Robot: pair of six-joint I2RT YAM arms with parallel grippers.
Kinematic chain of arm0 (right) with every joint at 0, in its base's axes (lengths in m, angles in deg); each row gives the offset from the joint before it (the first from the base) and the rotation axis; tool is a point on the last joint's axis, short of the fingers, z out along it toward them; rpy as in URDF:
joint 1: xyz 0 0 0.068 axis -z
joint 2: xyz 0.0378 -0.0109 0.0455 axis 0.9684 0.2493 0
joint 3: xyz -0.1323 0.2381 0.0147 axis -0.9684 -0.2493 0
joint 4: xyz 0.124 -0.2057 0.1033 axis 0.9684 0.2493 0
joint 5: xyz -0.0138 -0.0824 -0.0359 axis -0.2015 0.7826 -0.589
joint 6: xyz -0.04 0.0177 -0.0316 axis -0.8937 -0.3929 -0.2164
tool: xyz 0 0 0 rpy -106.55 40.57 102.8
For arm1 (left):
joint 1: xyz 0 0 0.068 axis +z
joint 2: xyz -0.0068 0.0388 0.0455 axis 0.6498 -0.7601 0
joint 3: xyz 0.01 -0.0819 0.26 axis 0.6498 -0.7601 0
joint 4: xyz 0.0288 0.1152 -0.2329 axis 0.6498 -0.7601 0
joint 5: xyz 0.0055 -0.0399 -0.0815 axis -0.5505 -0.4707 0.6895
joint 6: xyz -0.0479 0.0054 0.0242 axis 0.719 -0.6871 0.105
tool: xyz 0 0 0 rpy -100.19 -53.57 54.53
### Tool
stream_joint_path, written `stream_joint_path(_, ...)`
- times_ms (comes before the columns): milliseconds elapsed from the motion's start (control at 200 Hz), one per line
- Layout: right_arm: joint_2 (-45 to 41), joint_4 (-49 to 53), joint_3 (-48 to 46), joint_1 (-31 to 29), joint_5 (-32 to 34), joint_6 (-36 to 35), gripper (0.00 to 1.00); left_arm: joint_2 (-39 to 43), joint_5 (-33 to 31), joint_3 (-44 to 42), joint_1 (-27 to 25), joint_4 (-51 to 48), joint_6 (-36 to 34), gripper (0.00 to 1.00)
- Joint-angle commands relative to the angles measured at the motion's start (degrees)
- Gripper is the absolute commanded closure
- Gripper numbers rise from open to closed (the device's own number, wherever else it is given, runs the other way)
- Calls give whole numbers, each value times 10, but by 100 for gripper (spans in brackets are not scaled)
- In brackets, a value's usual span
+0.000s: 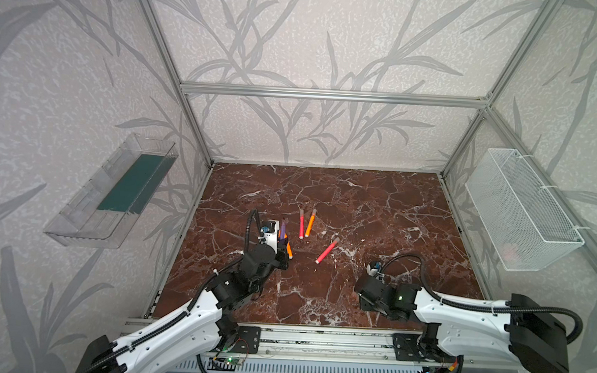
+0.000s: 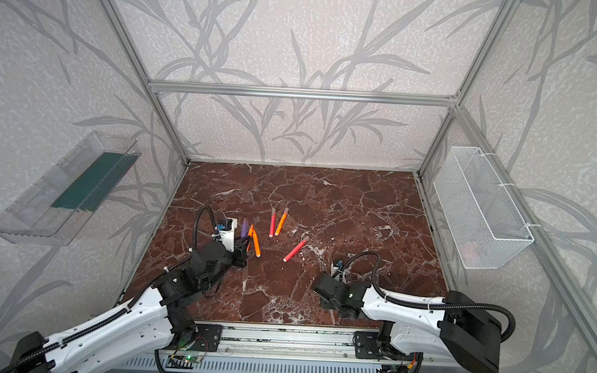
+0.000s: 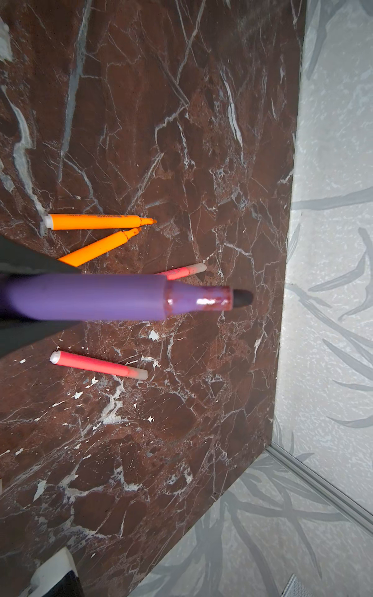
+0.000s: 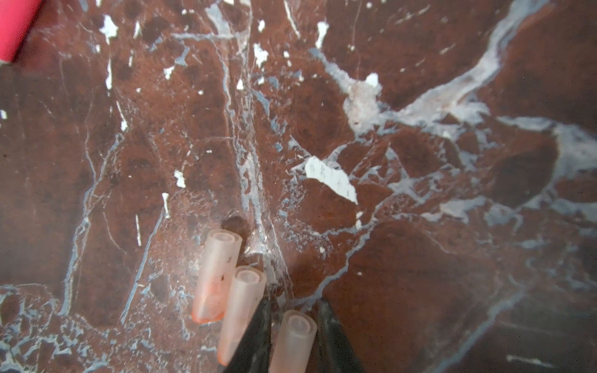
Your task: Insert the pens into the pen caps
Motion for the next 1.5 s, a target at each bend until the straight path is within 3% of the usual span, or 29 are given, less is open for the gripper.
stream_joint_path(0, 17, 31, -12, -3, 4, 8, 76, 5, -24, -5, 0, -8, 11, 100)
stream_joint_path(455, 6, 52, -14, -6, 18, 10, 78, 15, -33, -3, 0, -18, 11, 100)
stream_joint_path(690, -9, 77, -7, -28, 28, 21, 68, 1, -26, 1, 0, -15, 11, 100)
stream_joint_path(1100, -20, 85, -19, -53, 40, 44, 64, -9, -18, 3, 0, -10, 14, 100)
stream_joint_path(1230, -8, 73, -24, -53, 39, 46, 65, -9, -16, 3, 0, -9, 14, 100)
stream_joint_path(1494, 6, 57, -25, -53, 33, 49, 78, -17, 5, 5, 0, -2, 13, 100)
